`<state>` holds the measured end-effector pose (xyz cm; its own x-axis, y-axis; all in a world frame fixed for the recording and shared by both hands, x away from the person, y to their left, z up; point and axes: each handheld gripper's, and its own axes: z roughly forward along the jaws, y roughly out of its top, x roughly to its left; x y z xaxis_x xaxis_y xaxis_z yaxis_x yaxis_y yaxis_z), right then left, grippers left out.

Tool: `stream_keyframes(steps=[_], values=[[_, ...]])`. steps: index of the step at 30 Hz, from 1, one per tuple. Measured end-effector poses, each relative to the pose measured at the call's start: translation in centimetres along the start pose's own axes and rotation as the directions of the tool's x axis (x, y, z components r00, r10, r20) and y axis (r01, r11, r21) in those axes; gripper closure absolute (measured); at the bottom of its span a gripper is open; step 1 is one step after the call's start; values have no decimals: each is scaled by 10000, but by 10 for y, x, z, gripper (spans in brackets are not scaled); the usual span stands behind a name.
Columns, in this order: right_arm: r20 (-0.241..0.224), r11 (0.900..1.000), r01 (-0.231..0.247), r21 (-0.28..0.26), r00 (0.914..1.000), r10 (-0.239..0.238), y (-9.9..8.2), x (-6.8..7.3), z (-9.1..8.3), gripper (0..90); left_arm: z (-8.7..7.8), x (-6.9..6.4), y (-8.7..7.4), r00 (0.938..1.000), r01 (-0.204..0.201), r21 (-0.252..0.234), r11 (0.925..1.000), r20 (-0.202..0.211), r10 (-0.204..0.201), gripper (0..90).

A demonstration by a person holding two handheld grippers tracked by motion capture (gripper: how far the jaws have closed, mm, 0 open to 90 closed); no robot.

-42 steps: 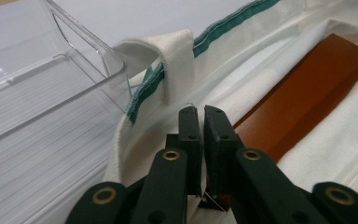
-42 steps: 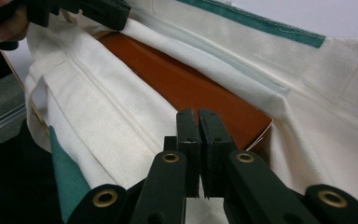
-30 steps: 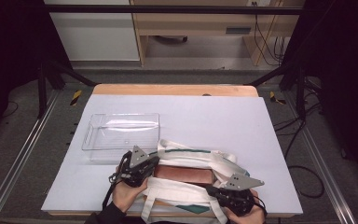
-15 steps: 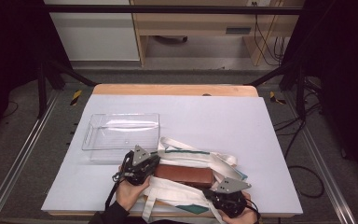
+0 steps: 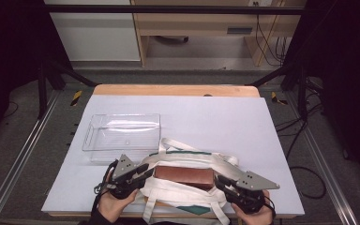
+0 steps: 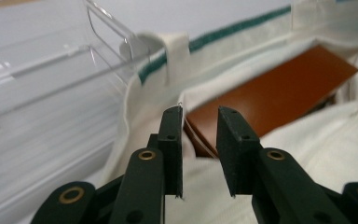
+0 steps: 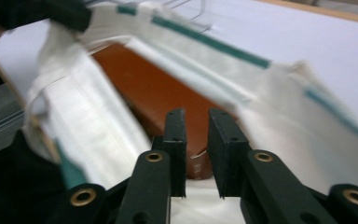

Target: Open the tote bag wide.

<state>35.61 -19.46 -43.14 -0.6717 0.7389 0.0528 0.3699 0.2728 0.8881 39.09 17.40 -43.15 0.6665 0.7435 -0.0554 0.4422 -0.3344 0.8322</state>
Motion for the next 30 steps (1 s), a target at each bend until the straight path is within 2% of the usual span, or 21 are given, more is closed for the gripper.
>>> stream_keyframes(steps=[1,4,5,7,11,12,13,17,22,30], values=[[361,10000,-45,76,9993,42,3,-6,4,724,2,1,-7,9999,-8,143,9999,139,6,702],[596,9996,-115,240,9982,101,4,-11,11,716,3,2,-12,9998,-39,98,9999,211,37,687],[775,9992,-158,377,9969,128,4,-14,20,716,2,0,-14,9994,-187,201,9996,300,181,654],[836,9991,-133,408,9965,99,3,-16,24,716,2,-1,-15,9991,-329,221,9992,287,323,634],[1186,9976,124,685,9927,-205,6,-18,36,736,0,-6,-19,9975,-691,302,9972,197,686,594],[1383,9950,251,969,9896,-384,7,-17,41,785,1,-6,-19,9973,-712,398,9967,232,703,594],[1435,9929,362,1130,9883,-523,7,-18,43,808,1,-6,-20,9972,-713,448,9964,272,702,594],[1453,9898,213,1409,9885,-420,6,-21,46,875,1,-6,-24,9964,-784,663,9947,380,760,596],[1668,9878,95,1556,9853,-358,3,-24,52,887,1,-9,-30,9957,-891,736,9933,334,869,597],[1718,9872,-452,1529,9850,185,-7,-33,64,877,0,-11,-31,9939,-1062,988,9894,414,1025,595]])
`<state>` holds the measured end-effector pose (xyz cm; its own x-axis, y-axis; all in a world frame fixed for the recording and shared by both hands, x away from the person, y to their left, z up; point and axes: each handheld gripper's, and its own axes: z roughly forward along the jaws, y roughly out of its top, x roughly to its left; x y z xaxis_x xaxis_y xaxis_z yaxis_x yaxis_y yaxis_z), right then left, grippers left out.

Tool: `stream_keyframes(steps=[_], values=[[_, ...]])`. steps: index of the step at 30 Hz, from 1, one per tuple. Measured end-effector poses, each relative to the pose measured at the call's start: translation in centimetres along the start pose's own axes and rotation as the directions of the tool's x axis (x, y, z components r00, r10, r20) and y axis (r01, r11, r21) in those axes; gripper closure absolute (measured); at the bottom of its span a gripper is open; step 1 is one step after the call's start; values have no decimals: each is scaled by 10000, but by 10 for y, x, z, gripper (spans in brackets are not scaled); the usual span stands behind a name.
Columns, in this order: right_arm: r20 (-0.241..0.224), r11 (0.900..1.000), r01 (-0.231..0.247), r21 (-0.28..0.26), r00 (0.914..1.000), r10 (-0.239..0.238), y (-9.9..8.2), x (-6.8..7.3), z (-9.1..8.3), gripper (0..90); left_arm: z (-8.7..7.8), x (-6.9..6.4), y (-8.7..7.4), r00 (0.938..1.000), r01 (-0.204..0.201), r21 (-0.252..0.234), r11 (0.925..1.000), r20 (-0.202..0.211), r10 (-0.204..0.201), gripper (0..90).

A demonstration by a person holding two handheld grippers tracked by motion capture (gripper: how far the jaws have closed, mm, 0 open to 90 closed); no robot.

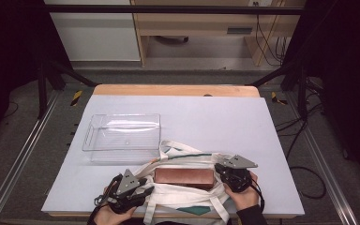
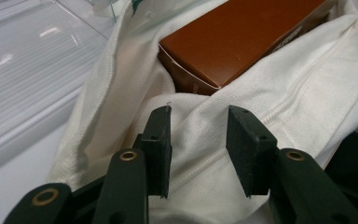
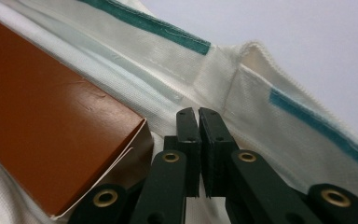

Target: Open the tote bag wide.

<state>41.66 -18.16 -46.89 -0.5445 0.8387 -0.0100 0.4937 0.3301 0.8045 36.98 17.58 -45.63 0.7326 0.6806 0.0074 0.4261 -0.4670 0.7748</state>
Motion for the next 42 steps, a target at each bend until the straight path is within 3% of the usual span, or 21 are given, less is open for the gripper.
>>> stream_keyframes(steps=[6,10,12,14,15,19,20,22,24,25,27,29,34,36,42], values=[[203,9999,134,18,9997,-134,-2,2,4,873,2,0,0,10000,50,145,9999,22,-50,595],[65,9996,-181,-233,9998,183,-3,0,-1,841,4,0,1,10000,67,275,9996,51,-68,596],[-211,9958,-466,-783,9988,450,-1,-2,-14,790,4,1,2,10000,62,262,9996,70,-64,595],[-157,9942,-487,-961,9988,474,0,-2,-20,777,3,2,4,9999,73,307,9995,77,-76,594],[-176,9901,-430,-1337,9990,410,2,-1,-31,767,1,3,7,9999,126,251,9996,91,-129,584],[-391,9840,-398,-1739,9987,335,6,4,-45,788,-4,6,15,9997,234,-103,9997,125,-232,547],[-757,9827,-314,-1823,9970,178,8,11,-50,816,-6,7,19,9997,226,-282,9993,74,-224,550],[-933,9839,-203,-1775,9956,38,8,15,-52,827,-11,10,28,9998,191,-609,9980,-97,-197,554],[-1478,9861,-95,-1660,9889,-153,3,28,-55,886,-12,15,37,9994,275,-781,9966,-188,-291,630],[-1478,9861,-95,-1660,9889,-153,3,28,-55,886,-11,17,41,9992,316,-798,9963,-208,-333,630],[-2041,9890,-60,-1480,9786,-246,-1,40,-55,900,-5,20,48,9989,319,-664,9973,-313,-340,704],[-2223,9895,-4,-1446,9745,-321,-2,44,-54,900,5,22,51,9989,248,-372,9990,-400,-263,726],[-3069,9938,399,-1038,9492,-702,-3,69,-40,900,17,23,49,9979,84,-214,9997,-643,-98,786],[-3230,9952,526,-826,9433,-766,-4,74,-32,900,20,25,48,9975,129,-171,9998,-689,-140,797],[-3405,9974,716,-5,9378,-675,-13,78,-17,900,29,31,43,9962,484,36,9988,-724,-480,818]])
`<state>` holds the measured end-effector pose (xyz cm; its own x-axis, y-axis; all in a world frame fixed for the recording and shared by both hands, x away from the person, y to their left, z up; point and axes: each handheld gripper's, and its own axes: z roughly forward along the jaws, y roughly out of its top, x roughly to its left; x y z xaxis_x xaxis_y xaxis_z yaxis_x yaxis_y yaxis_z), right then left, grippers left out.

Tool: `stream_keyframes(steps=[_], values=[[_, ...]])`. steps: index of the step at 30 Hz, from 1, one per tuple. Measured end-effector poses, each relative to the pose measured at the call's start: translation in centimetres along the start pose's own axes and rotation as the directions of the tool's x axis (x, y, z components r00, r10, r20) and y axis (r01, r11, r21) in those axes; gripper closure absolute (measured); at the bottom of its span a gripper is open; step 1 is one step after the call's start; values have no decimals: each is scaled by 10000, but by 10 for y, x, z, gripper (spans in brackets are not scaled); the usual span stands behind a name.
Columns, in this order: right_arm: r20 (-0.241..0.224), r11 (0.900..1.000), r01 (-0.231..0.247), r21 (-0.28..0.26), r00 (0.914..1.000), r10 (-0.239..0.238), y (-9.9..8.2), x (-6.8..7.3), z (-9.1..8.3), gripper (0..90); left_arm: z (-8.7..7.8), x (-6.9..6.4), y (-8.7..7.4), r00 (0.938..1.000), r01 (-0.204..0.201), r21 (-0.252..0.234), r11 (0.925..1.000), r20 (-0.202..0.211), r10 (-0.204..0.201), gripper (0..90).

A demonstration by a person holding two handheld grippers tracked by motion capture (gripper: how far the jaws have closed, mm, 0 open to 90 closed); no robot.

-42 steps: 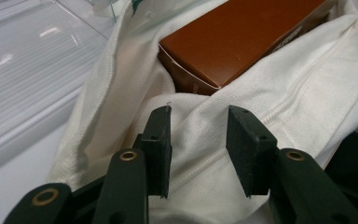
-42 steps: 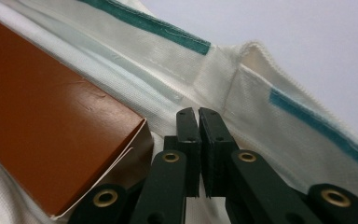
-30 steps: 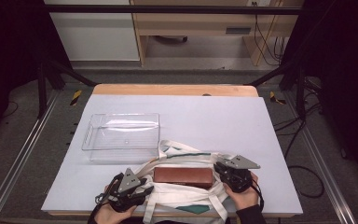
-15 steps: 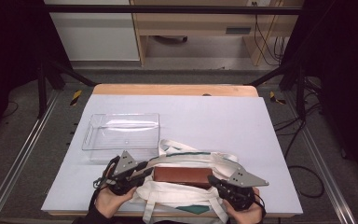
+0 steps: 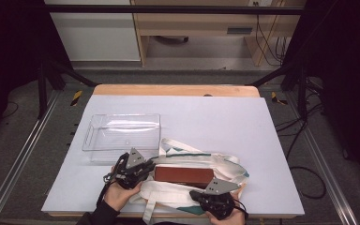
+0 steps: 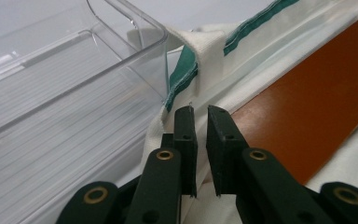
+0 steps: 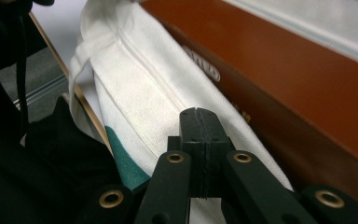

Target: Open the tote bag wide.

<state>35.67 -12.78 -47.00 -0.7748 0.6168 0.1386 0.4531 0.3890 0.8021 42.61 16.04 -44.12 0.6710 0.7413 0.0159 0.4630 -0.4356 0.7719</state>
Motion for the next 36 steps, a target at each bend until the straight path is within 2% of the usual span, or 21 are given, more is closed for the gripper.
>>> stream_keyframes(steps=[5,8,12,13,14,15,17,19,21,25,27,30,36], values=[[-132,9988,44,495,9999,-37,-5,0,8,900,3,-1,-1,9996,140,135,9998,-237,-136,824],[-200,9984,-19,562,9998,30,-6,0,9,900,7,-2,-3,9991,166,248,9996,-400,-156,823],[-246,9984,-5,571,9997,19,-7,0,9,900,6,-2,-5,9992,221,188,9996,-340,-214,821],[-231,9983,29,581,9997,-15,-7,0,9,900,0,-2,-7,9989,457,16,9990,-111,-457,819],[-231,9983,29,581,9997,-15,-7,0,9,900,0,-2,-7,9989,457,16,9990,-111,-457,818],[-197,9982,59,589,9998,-47,-6,1,9,900,-9,-5,-10,9990,445,-170,9989,-70,-446,819],[-205,9983,66,573,9998,-54,-6,1,8,900,-14,-9,-12,9992,388,-174,9991,6,-388,821],[-213,9989,98,452,9997,-89,-4,1,5,900,-19,-13,-18,9993,334,-41,9994,157,-333,838],[-210,9998,157,118,9997,-154,-2,1,0,900,-18,-18,-28,9983,393,368,9985,405,-408,853],[233,9991,-32,-415,9997,41,0,-4,-11,900,-21,-25,-38,9992,195,415,9989,327,-208,872],[460,9993,-152,-332,9988,168,-2,-8,-13,900,-20,-28,-41,9997,59,514,9987,253,-72,876],[774,9993,-335,153,9965,323,-7,-13,-9,900,-19,-32,-45,9998,-156,625,9979,146,147,893],[749,9975,-507,499,9961,469,-13,-16,-1,900,-15,-31,-43,9997,-32,640,9979,263,15,893]])
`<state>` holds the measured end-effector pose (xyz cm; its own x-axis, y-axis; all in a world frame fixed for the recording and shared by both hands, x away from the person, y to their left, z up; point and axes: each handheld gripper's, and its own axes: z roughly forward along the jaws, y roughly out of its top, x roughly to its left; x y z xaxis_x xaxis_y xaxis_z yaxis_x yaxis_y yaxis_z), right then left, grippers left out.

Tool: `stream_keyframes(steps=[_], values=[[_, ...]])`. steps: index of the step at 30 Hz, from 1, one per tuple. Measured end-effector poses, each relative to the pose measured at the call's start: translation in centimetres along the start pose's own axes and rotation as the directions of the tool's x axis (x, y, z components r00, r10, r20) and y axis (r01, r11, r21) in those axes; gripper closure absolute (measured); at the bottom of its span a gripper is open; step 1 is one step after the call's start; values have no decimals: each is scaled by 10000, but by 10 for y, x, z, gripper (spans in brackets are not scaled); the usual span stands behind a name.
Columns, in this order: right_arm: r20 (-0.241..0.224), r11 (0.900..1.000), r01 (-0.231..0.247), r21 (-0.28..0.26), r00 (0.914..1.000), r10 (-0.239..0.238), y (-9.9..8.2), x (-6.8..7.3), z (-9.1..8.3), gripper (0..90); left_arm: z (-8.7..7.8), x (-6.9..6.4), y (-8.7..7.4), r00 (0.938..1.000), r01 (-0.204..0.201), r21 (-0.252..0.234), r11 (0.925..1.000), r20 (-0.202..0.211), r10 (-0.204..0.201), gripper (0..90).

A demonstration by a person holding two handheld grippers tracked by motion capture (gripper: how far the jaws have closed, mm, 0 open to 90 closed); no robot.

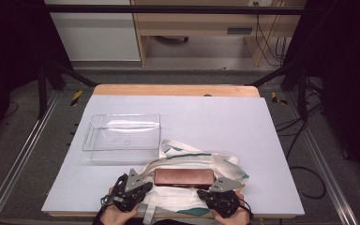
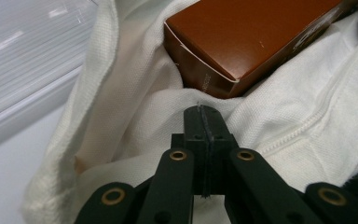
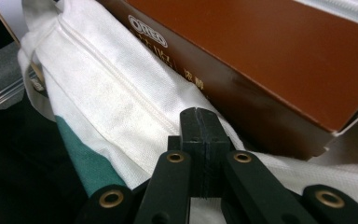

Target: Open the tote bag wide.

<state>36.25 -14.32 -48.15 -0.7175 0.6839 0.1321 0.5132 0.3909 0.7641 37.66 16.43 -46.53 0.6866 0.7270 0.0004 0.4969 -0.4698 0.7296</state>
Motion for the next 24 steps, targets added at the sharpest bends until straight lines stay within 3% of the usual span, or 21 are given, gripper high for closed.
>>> stream_keyframes(steps=[4,6,8,10,12,14,15,18,24], values=[[-75,10000,-37,-22,10000,37,1,-1,-1,900,-3,3,3,10000,37,-134,9999,73,-36,877],[-86,9999,-39,-110,10000,38,3,-1,-4,878,-8,4,6,9999,-29,-369,9993,-127,24,818],[-53,9983,63,-586,10000,-67,5,-1,-10,825,-12,6,9,9999,1,-554,9985,-101,-6,743],[-14,9969,38,-791,10000,-40,7,-1,-14,812,-18,9,14,10000,36,-880,9961,14,-35,734],[231,9896,93,-1432,9997,-60,11,-3,-25,761,-22,10,19,9998,-9,-1176,9931,189,32,695],[393,9866,130,-1628,9992,-67,12,-4,-29,747,-24,11,25,9988,-171,-1375,9904,420,231,676],[616,9798,143,-1994,9981,-21,16,-7,-35,677,-24,11,28,9976,-290,-1459,9889,580,378,627],[866,9737,34,-2276,9961,168,21,-12,-41,626,-20,10,37,9928,-680,-1541,9857,876,822,573],[1418,9694,34,-2455,9894,324,26,-24,-52,511,-2,8,54,9835,-1029,-1449,9841,1330,1224,453]])
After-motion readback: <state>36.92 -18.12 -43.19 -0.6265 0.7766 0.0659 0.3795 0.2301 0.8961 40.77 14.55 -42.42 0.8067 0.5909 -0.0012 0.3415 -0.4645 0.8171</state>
